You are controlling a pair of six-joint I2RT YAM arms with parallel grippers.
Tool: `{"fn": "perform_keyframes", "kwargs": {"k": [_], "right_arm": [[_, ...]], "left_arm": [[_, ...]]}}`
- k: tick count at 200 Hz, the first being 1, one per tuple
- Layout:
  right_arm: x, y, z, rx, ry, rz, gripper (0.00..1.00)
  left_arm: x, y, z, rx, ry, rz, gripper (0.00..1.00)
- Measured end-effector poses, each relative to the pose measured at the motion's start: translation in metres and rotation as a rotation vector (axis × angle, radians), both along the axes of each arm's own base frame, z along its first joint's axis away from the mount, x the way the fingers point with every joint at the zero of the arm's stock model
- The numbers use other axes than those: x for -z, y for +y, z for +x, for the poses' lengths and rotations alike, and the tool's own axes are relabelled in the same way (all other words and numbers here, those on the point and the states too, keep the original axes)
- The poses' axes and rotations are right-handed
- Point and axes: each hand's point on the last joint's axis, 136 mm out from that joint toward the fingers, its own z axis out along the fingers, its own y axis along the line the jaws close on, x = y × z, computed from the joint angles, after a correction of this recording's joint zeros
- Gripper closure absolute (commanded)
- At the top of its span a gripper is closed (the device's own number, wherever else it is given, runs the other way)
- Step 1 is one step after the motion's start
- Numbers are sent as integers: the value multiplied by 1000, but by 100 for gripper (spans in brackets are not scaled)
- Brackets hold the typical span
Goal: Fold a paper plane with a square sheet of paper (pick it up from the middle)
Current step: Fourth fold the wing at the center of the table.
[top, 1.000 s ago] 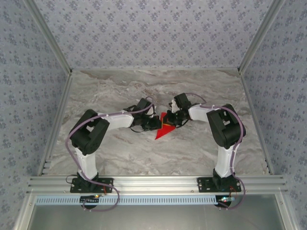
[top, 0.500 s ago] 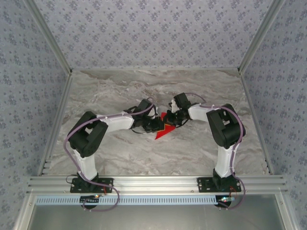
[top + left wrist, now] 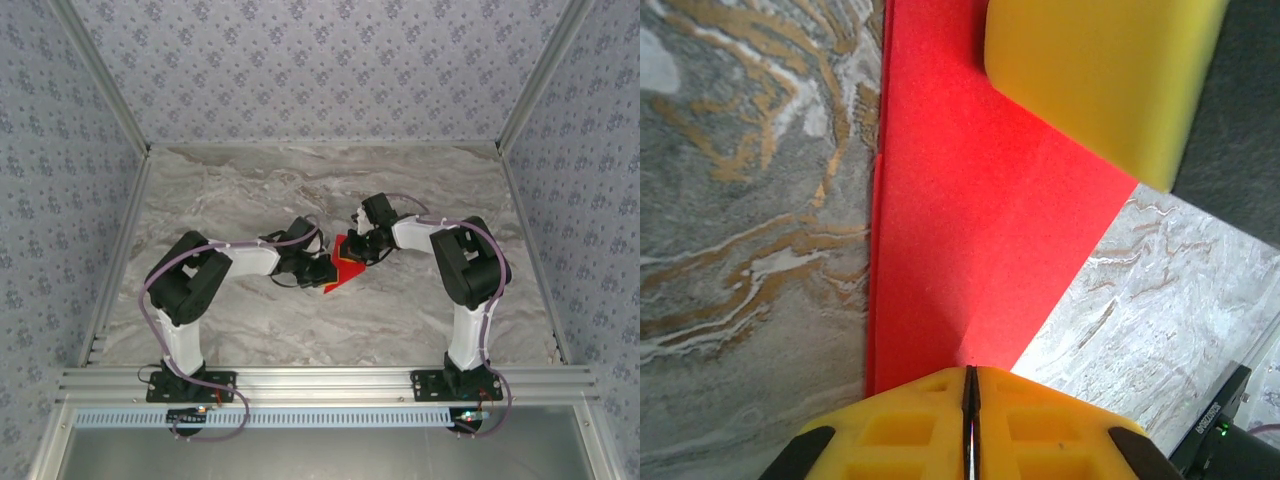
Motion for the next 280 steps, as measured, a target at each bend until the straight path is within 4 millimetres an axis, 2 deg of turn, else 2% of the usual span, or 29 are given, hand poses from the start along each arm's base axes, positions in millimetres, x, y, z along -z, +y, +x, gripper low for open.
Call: {"fn": "perform_keyframes", "kwargs": {"k": [73,108,170,225,280], "right_arm": [[0,0,0,1,5,-4,100],[1,0,0,1,11,-8,100],[1,2,-4,-9,30,-13,100],[1,2,-4,-8,35,-15,100],[1,2,-4,-9,40,-17,100]], "left_arm": [[3,1,-2,-13,-18,-31,88],[4,10,-10,-21,-19,-33,89],[3,21,-23,-22,-25,-12,98],[5,28,-40,25,10,26,100],[5,31,-44,48,13,36,100]]}}
